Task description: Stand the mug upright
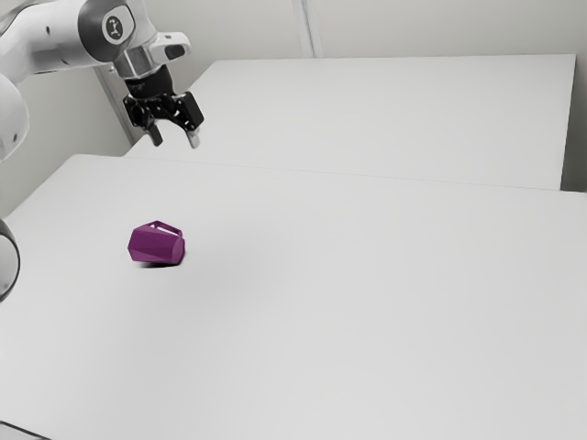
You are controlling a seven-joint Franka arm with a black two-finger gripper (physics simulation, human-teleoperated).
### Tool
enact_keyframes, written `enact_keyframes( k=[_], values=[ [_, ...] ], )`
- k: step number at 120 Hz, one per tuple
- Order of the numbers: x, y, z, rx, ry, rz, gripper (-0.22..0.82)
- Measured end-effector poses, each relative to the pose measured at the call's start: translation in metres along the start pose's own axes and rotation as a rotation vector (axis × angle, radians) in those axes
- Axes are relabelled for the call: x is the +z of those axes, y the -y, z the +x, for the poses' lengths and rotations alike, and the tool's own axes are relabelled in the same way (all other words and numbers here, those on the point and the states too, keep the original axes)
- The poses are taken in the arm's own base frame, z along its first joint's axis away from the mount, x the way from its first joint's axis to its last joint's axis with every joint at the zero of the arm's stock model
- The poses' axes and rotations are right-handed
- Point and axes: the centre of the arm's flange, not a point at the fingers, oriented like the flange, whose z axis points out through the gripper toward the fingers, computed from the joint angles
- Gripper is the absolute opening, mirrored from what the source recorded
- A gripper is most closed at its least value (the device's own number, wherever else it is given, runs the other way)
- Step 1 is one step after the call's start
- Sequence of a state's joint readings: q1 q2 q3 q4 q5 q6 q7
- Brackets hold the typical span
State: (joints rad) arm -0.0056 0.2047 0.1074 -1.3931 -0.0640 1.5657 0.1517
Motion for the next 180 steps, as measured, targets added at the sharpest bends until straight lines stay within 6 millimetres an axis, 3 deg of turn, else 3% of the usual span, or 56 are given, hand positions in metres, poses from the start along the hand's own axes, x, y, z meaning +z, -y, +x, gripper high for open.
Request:
enact_keyframes(
  k=[28,49,57,75,84,103,123,138,151,180],
  values=[
    [-0.001,-0.002,-0.002,0.003,0.008,-0.002,0.6],
    [-0.012,0.006,-0.017,-0.015,0.002,-0.011,0.6],
    [-0.015,0.034,-0.024,-0.065,-0.005,-0.052,0.6],
    [-0.008,0.137,-0.051,-0.207,-0.037,-0.23,0.6],
    [0.014,0.177,-0.055,-0.24,-0.04,-0.326,0.6],
    [0.092,0.252,-0.06,-0.289,-0.017,-0.527,0.6],
    [0.158,0.302,-0.062,-0.269,-0.037,-0.659,0.6],
    [0.205,0.322,-0.059,-0.241,-0.051,-0.729,0.6],
    [0.242,0.328,-0.056,-0.216,-0.068,-0.795,0.6],
    [0.274,0.319,-0.049,-0.145,-0.146,-0.902,0.6]
  ],
)
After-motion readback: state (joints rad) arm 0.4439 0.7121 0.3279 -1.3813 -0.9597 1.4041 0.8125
